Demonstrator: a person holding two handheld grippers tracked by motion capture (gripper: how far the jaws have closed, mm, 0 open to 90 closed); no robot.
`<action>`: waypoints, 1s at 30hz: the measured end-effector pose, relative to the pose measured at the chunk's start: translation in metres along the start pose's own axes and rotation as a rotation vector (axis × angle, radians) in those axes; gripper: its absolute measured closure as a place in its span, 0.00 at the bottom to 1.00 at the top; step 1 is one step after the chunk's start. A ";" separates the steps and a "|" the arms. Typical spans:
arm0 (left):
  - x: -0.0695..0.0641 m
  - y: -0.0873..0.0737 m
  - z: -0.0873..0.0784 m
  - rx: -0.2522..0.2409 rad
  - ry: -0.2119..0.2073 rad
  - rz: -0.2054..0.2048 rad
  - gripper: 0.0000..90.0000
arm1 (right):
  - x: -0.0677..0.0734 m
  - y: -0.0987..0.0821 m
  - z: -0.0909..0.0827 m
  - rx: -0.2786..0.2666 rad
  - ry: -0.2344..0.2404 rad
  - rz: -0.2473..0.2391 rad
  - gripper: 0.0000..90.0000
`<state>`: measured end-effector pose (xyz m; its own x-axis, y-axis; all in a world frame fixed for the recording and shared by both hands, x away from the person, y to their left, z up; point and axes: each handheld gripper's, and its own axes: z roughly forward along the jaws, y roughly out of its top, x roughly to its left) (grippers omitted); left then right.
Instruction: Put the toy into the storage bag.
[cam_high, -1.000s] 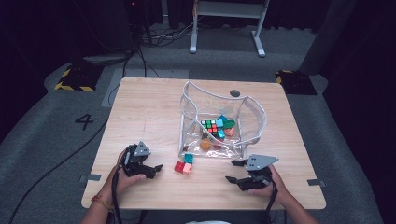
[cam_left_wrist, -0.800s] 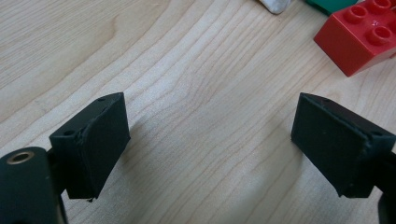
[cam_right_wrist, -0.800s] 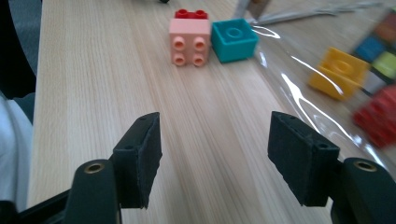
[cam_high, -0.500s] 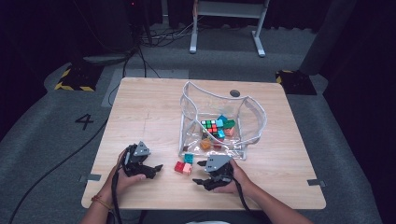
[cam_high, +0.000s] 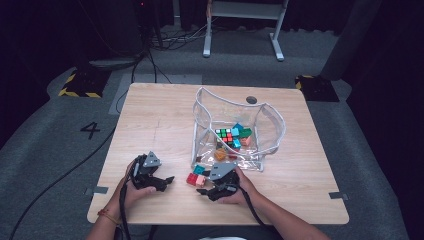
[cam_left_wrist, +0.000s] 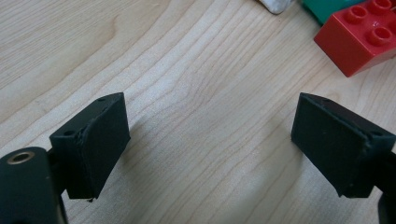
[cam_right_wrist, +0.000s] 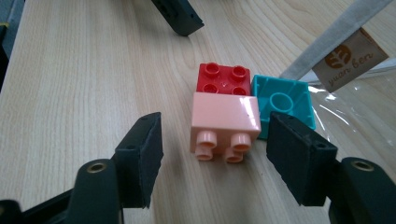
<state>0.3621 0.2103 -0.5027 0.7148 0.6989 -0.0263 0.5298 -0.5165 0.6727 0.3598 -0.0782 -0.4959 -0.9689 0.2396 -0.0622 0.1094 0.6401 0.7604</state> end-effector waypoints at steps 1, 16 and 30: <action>0.000 0.000 0.000 0.000 -0.001 -0.001 0.13 | 0.000 0.000 0.001 0.007 0.000 -0.001 0.43; 0.000 0.000 0.000 -0.001 -0.001 0.002 0.13 | 0.000 -0.001 -0.007 -0.024 0.005 0.002 0.65; 0.000 0.000 0.000 -0.001 0.000 0.003 0.13 | -0.012 -0.016 -0.052 -0.058 -0.019 0.032 0.65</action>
<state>0.3621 0.2103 -0.5027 0.7161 0.6976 -0.0239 0.5270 -0.5179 0.6738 0.3578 -0.1297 -0.4739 -0.9605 0.2738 -0.0492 0.1269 0.5887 0.7983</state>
